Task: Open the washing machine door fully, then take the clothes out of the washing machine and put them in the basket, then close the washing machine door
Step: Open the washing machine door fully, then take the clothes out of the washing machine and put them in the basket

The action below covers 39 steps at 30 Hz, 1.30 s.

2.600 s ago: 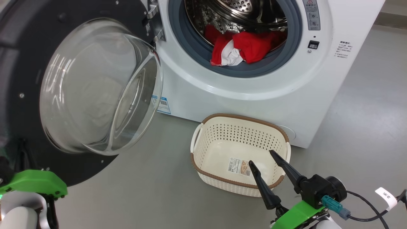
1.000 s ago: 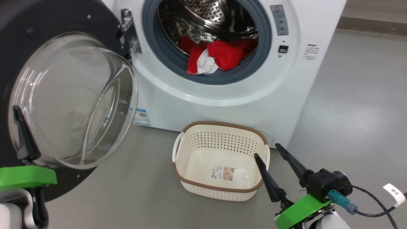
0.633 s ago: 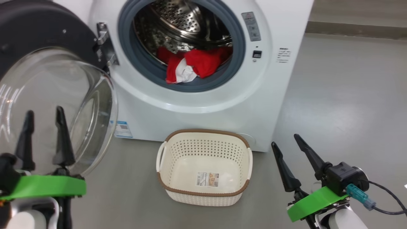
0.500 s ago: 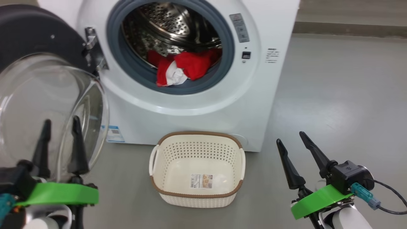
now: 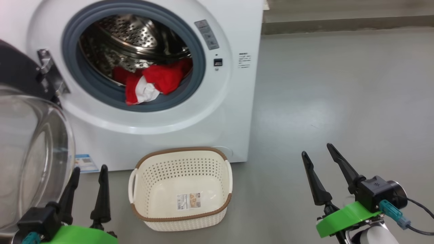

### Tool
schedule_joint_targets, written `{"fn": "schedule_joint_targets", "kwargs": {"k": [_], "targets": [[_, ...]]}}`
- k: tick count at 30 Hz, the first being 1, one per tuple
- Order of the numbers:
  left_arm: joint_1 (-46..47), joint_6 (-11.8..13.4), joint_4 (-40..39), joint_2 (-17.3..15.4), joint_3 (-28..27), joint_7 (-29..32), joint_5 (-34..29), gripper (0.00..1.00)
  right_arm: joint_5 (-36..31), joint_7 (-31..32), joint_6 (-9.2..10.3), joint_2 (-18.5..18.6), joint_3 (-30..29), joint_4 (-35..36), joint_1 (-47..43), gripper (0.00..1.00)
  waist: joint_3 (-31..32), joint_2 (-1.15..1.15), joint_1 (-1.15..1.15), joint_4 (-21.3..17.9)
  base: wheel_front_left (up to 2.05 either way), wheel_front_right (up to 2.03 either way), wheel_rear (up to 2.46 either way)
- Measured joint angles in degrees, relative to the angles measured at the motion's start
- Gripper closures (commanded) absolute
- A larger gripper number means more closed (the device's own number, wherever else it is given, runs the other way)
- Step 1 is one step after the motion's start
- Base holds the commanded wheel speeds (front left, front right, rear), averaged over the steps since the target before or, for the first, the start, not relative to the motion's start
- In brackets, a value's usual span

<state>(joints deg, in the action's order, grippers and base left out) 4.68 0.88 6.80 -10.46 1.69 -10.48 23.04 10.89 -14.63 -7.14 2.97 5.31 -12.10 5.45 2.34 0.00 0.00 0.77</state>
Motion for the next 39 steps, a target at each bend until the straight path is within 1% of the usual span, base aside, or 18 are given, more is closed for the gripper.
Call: {"fn": "schedule_joint_targets", "kwargs": {"k": [3,9,20,24,26,39], "targets": [[-1.5,-0.5,0.1,0.1,-0.2,-1.1,0.4,0.0,0.0,0.0,0.0,0.0,-0.8,0.3,-1.4,0.0,0.3,0.0,0.0,-1.5,0.0,0.0,0.0],[-4.2,-2.4,0.5,0.1,-0.9,-2.3,2.3,0.0,-0.4,0.0,0.0,-0.1,-0.9,1.2,-3.1,0.0,1.1,0.0,0.0,-3.8,0.0,0.0,0.0],[-8.6,-1.9,1.1,-0.1,-0.4,-2.8,1.5,0.0,-0.4,0.0,0.0,0.0,-1.6,3.8,-6.6,0.0,3.1,0.0,0.0,-5.3,0.0,0.0,0.0],[-8.9,-1.8,1.0,-0.2,-0.1,-2.8,1.1,0.0,-0.4,0.0,0.0,0.1,-2.5,4.9,-7.7,0.0,3.0,0.0,0.0,-5.1,0.0,0.0,0.0],[-9.5,-1.3,1.0,-0.2,0.0,-2.8,1.1,0.0,-0.4,0.0,0.0,0.1,-2.5,5.2,-7.9,0.0,2.9,0.0,0.0,-4.9,0.0,0.0,0.0],[-9.6,-1.2,0.7,-0.9,0.1,-2.8,1.1,0.0,-0.4,0.0,0.0,0.3,-2.6,6.5,-9.3,0.0,2.5,0.0,0.0,-4.2,0.0,0.0,0.0]]}}
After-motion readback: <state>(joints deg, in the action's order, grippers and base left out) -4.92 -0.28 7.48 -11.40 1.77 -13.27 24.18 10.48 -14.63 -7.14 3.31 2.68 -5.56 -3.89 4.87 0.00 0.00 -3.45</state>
